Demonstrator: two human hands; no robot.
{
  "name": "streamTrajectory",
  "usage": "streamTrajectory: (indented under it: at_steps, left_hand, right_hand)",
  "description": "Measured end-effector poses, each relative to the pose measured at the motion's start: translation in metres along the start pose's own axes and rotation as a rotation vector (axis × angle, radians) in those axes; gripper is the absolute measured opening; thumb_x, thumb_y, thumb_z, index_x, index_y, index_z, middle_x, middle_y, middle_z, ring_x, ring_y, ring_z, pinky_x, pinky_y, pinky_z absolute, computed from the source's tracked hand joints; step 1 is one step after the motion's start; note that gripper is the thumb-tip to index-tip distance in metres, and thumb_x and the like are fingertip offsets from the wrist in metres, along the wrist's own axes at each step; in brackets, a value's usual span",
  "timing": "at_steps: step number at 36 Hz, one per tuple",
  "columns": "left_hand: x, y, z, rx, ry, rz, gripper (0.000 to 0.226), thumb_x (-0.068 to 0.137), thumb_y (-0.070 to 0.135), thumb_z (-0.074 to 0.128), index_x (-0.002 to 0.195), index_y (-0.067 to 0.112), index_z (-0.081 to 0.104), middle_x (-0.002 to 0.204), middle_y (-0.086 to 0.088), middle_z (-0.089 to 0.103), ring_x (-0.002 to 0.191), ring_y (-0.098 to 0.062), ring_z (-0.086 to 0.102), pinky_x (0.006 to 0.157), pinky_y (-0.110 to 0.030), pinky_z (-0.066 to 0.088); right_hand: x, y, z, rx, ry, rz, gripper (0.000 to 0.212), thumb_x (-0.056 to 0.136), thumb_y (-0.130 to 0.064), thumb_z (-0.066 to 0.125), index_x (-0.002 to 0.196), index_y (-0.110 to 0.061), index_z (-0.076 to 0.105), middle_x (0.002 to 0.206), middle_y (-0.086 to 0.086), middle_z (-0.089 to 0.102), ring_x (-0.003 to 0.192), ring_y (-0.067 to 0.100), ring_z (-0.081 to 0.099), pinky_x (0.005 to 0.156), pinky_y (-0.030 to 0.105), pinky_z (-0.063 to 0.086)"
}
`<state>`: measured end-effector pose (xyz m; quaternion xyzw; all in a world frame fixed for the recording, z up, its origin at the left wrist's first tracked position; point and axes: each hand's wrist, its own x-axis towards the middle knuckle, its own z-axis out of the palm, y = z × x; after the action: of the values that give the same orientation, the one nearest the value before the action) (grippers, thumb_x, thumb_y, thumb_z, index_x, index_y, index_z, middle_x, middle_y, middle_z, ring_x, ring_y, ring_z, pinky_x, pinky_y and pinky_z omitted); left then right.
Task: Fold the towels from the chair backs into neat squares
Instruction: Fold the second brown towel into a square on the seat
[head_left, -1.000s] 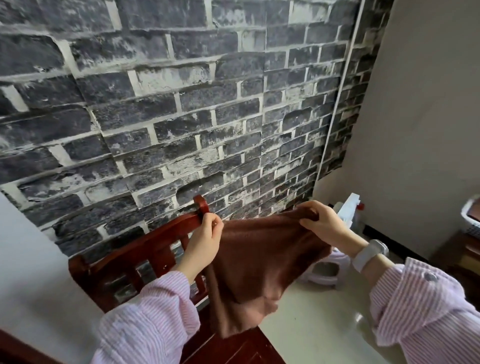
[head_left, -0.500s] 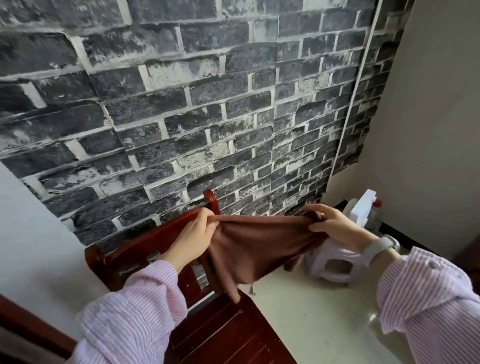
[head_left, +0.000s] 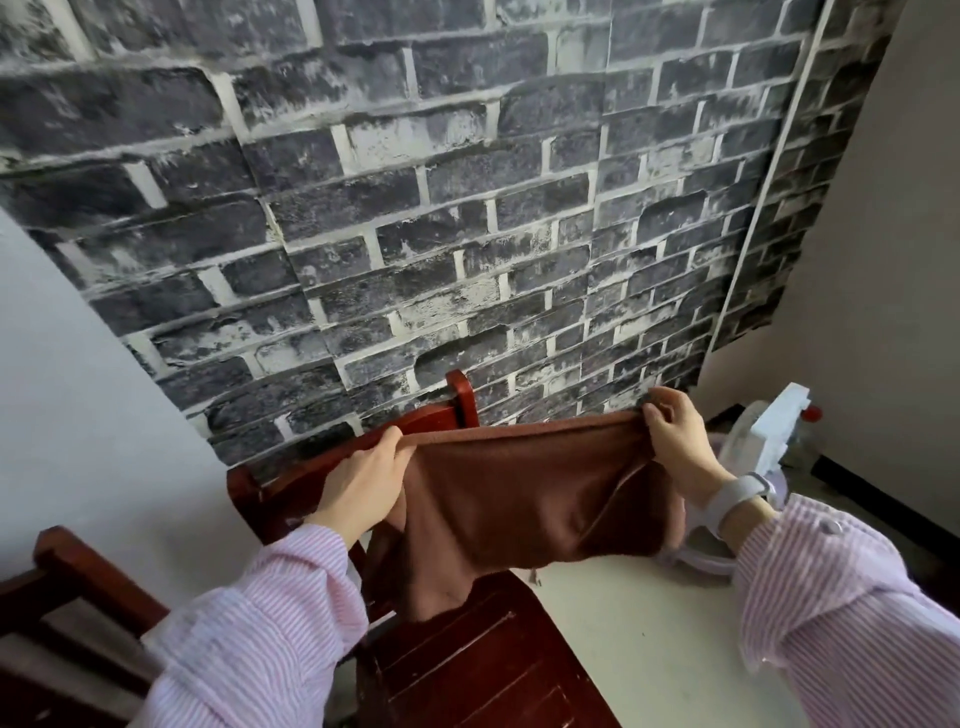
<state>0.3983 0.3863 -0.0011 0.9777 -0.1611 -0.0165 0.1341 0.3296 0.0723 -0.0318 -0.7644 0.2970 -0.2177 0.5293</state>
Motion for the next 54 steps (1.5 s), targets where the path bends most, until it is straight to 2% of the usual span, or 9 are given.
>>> streamTrajectory:
  at_steps: [6, 11, 17, 21, 24, 39, 43, 47, 54]
  left_hand:
    - [-0.003, -0.01, 0.002, -0.414, -0.084, -0.073, 0.018, 0.098, 0.031, 0.033, 0.105, 0.025, 0.049, 0.101, -0.009, 0.061, 0.102, -0.029, 0.057, 0.081, -0.035, 0.042]
    - [-0.006, -0.018, -0.002, -0.646, -0.055, -0.007, 0.036, 0.092, 0.003, 0.045, 0.093, 0.035, 0.061, 0.1, 0.005, 0.063, 0.097, -0.013, 0.058, 0.086, -0.027, 0.045]
    - [0.0, -0.021, -0.01, -1.122, 0.022, -0.199, 0.02, 0.086, 0.014, 0.059, 0.084, 0.028, 0.073, 0.102, 0.005, 0.069, 0.093, -0.011, 0.06, 0.075, -0.024, 0.041]
    - [0.006, -0.02, -0.012, -1.148, 0.17, -0.23, 0.013, 0.085, 0.014, 0.062, 0.089, 0.022, 0.072, 0.098, 0.008, 0.068, 0.093, -0.006, 0.06, 0.084, -0.022, 0.044]
    - [0.01, -0.016, -0.014, -1.117, 0.17, -0.215, 0.023, 0.084, 0.007, 0.062, 0.103, 0.017, 0.068, 0.101, 0.001, 0.067, 0.089, -0.004, 0.06, 0.085, -0.022, 0.043]
    - [0.02, -0.016, -0.014, -1.035, 0.174, -0.219, 0.025, 0.082, -0.004, 0.059, 0.093, 0.016, 0.068, 0.076, 0.004, 0.062, 0.046, 0.008, 0.051, 0.044, -0.005, 0.035]
    - [0.023, -0.024, -0.011, -1.017, 0.082, -0.268, 0.029, 0.078, -0.003, 0.062, 0.082, 0.025, 0.07, 0.085, -0.006, 0.058, 0.06, -0.011, 0.043, 0.051, -0.02, 0.031]
    - [0.022, -0.032, -0.008, -0.964, 0.003, -0.318, 0.031, 0.076, -0.003, 0.065, 0.079, 0.027, 0.07, 0.101, 0.0, 0.063, 0.078, -0.014, 0.052, 0.059, -0.021, 0.038]
    - [0.004, -0.037, -0.009, -0.638, -0.006, -0.218, 0.027, 0.074, 0.001, 0.07, 0.095, 0.019, 0.072, 0.089, -0.007, 0.07, 0.079, -0.016, 0.061, 0.082, -0.031, 0.049]
  right_hand:
    - [-0.003, -0.008, 0.006, 0.029, -0.145, 0.038, 0.056, 0.077, 0.013, 0.043, 0.13, -0.007, 0.046, 0.104, 0.013, 0.054, 0.064, 0.014, 0.049, 0.043, 0.008, 0.039]
    - [-0.005, -0.005, 0.004, -0.14, -0.092, -0.039, 0.046, 0.084, 0.005, 0.037, 0.125, -0.008, 0.052, 0.121, 0.016, 0.057, 0.105, 0.031, 0.055, 0.087, 0.039, 0.047]
    - [-0.003, -0.003, -0.003, -0.245, -0.097, -0.027, 0.027, 0.095, -0.015, 0.039, 0.111, -0.002, 0.057, 0.111, 0.023, 0.061, 0.092, 0.026, 0.053, 0.085, 0.041, 0.044]
    - [-0.002, -0.003, -0.011, -0.186, -0.049, -0.031, 0.03, 0.093, -0.014, 0.047, 0.103, 0.014, 0.054, 0.105, 0.031, 0.06, 0.093, 0.04, 0.057, 0.078, 0.038, 0.048]
    - [0.0, -0.003, -0.017, -0.037, -0.208, 0.09, 0.032, 0.089, -0.006, 0.05, 0.12, -0.01, 0.048, 0.101, 0.017, 0.054, 0.073, 0.021, 0.051, 0.05, 0.024, 0.046]
    - [0.014, -0.002, -0.042, -0.397, -0.041, -0.043, 0.041, 0.082, 0.006, 0.038, 0.114, -0.008, 0.058, 0.115, 0.023, 0.06, 0.11, 0.037, 0.053, 0.088, 0.031, 0.041]
    - [0.018, 0.0, -0.039, -0.236, 0.003, 0.035, 0.022, 0.086, -0.007, 0.043, 0.085, -0.021, 0.059, 0.105, 0.018, 0.062, 0.097, 0.036, 0.06, 0.081, 0.048, 0.052]
    - [0.018, -0.004, -0.033, -0.042, -0.01, 0.06, 0.022, 0.091, -0.009, 0.045, 0.1, -0.004, 0.065, 0.093, 0.016, 0.059, 0.068, 0.019, 0.053, 0.043, 0.014, 0.045]
    - [0.009, -0.004, -0.035, -0.189, -0.414, -0.046, 0.034, 0.083, 0.004, 0.055, 0.116, -0.005, 0.058, 0.087, 0.007, 0.057, 0.073, 0.016, 0.052, 0.06, 0.016, 0.046]
